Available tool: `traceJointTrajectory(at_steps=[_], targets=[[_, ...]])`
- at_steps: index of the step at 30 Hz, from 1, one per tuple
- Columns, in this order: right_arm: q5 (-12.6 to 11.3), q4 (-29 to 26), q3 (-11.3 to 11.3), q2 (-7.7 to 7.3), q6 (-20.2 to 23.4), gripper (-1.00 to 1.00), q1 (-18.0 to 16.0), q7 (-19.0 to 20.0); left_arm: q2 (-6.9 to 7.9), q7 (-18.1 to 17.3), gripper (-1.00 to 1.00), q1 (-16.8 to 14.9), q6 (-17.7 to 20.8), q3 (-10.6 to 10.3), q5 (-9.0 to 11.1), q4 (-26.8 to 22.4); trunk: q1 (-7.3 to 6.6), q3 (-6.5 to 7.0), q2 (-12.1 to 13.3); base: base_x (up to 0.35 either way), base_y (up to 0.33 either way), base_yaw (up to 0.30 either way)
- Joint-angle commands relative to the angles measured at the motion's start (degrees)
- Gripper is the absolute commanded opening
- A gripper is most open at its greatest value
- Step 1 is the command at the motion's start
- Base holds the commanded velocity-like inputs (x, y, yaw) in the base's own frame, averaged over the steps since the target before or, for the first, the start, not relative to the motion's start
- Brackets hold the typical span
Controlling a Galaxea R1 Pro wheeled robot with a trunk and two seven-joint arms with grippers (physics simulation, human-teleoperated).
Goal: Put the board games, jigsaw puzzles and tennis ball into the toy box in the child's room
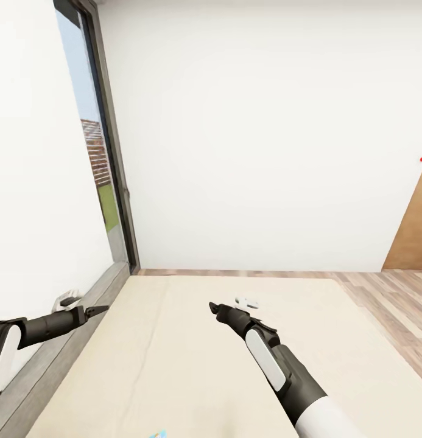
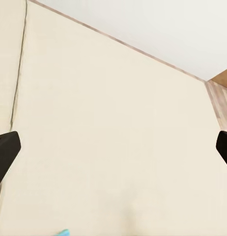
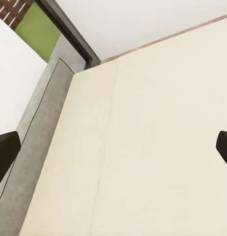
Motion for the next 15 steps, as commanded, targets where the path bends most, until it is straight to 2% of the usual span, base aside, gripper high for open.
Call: traceJointTrajectory(at_steps=[1, 15], targets=[[-0.6, -0.08, 0.11, -0.02, 0.09, 1.0, -0.02, -0.52, -0.02, -0.19, 1.0, -0.03, 0.29, 0.07, 0.01, 0.02, 0.02, -0.03, -0.05, 0.0, 0.049, 0.0], [-0.6, -0.11, 0.11, -0.02, 0.1, 1.0, -0.02, -0.52, -0.07, -0.19, 1.0, -0.03, 0.29, 0.07, -0.01, 0.01, 0.02, -0.03, -0.05, 0.0, 0.06, 0.0]])
